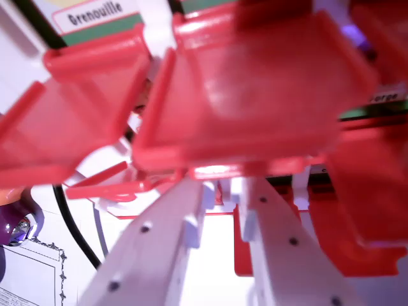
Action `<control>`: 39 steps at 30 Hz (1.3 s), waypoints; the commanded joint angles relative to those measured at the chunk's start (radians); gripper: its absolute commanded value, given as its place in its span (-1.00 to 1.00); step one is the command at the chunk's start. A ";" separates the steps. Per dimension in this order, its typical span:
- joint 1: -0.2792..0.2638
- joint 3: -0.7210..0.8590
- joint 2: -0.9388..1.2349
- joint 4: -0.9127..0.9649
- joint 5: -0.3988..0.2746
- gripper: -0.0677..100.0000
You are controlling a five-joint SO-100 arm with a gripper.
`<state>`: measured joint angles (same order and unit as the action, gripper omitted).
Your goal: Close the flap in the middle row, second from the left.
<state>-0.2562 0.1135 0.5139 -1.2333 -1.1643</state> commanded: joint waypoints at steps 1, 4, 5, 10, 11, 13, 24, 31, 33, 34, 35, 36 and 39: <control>0.011 -0.115 0.041 0.025 -0.012 -0.95; 0.017 -0.118 0.038 0.028 -0.018 -0.95; 0.018 -0.118 0.038 0.028 -0.020 -0.95; 0.032 -0.123 0.038 0.028 -0.025 -0.95; 0.034 -0.124 0.038 0.031 -0.025 -0.95; 0.037 -0.124 0.037 0.040 -0.026 -0.95; 0.044 -0.133 0.025 0.091 -0.040 -0.95; 0.044 -0.137 0.021 0.086 -0.041 -0.95; 0.043 -0.137 0.028 0.075 -0.035 -0.95; 0.041 -0.137 0.031 0.071 -0.032 -0.95; 0.041 -0.137 0.037 0.066 -0.031 -0.95; 0.040 -0.135 0.043 0.061 -0.028 -0.95; 0.038 -0.123 0.069 0.055 -0.028 -0.95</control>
<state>-0.2117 0.0874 0.4909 -1.1689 -1.1950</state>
